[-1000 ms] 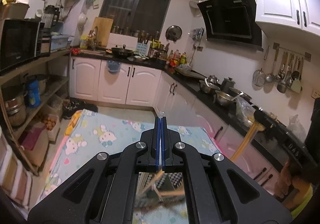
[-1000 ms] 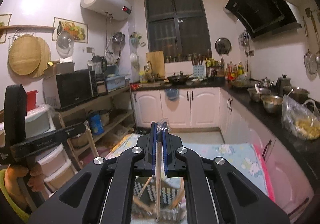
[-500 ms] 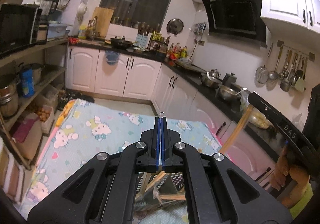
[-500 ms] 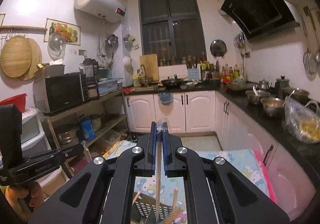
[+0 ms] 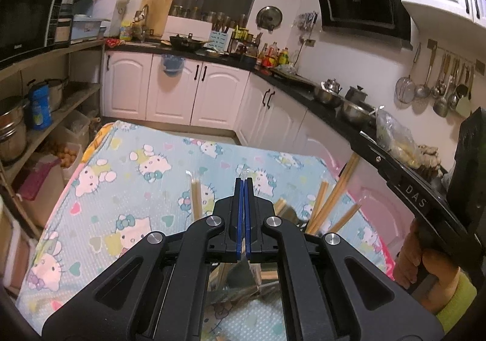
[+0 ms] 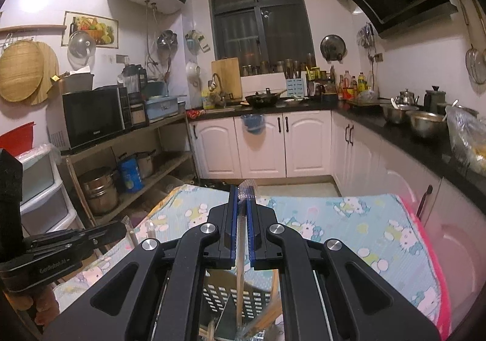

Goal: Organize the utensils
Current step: 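Lower the left gripper's chopstick into the caddy while the right gripper lowers its own, then open both grippers and withdraw them from the caddy, then move both grippers down to the last wrapped chopsticks on the bedspread, then close the left gripper on a wrapped chopstick while the right gripper grasps another, then lift both held chopsticks and carry them over the green caddy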

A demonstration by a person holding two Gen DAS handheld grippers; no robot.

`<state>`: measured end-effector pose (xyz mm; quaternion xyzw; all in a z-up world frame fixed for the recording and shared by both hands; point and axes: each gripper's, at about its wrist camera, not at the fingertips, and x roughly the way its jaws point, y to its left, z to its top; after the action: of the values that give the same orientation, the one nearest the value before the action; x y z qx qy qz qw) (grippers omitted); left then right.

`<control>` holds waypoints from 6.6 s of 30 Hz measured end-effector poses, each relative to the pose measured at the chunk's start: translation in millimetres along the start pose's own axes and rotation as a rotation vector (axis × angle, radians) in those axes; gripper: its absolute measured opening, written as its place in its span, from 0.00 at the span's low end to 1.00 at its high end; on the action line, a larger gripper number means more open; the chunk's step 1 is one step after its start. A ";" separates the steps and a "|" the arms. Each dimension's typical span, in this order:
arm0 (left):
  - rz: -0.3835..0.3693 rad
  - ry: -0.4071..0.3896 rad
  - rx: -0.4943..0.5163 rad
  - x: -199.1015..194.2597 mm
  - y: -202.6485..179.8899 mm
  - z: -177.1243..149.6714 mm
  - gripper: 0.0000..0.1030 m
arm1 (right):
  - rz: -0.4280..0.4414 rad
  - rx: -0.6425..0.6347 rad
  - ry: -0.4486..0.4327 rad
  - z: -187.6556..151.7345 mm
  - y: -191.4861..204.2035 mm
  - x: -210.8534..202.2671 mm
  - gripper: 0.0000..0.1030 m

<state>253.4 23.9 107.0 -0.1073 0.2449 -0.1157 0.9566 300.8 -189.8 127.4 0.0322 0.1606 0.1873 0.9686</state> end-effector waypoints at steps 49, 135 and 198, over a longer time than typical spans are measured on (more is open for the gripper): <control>0.107 -0.063 -0.060 -76.7 37.5 -21.8 0.65 | 0.014 0.019 0.057 -34.4 -3.0 -82.2 0.64; 0.245 0.436 0.012 47.2 -0.3 -172.2 0.06 | -0.048 0.013 0.638 -197.6 -22.5 -53.3 0.13; 0.006 0.057 0.070 -58.1 -30.4 -0.5 0.01 | 0.126 0.011 0.111 10.9 5.3 -101.9 0.11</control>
<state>198.4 10.8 140.3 -0.0697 0.2684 -0.1243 0.9527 212.9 -223.0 168.9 0.0369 0.2126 0.2486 0.9443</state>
